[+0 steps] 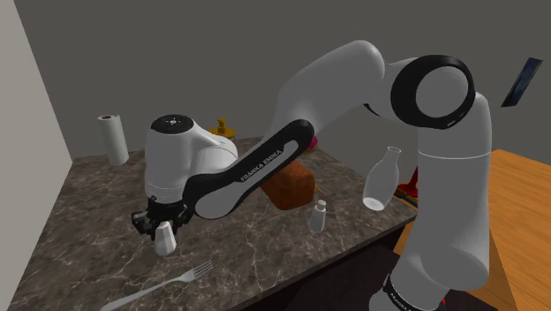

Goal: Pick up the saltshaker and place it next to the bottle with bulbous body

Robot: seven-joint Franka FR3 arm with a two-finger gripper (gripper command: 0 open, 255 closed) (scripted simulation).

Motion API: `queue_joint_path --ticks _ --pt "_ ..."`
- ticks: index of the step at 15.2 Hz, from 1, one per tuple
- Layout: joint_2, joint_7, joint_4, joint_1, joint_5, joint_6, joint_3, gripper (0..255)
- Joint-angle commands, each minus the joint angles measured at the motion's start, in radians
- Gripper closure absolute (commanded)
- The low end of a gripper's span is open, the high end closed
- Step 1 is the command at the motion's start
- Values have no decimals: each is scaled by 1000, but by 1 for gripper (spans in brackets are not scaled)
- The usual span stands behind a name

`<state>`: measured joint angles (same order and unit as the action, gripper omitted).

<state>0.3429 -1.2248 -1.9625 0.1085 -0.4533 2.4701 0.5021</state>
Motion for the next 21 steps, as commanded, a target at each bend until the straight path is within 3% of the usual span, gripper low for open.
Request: queue_joint_path --ticks 1,21 --pt "-14 13 6 -6 16 -18 8 255" --pt "-140 129 123 -42 157 -232 61 255"
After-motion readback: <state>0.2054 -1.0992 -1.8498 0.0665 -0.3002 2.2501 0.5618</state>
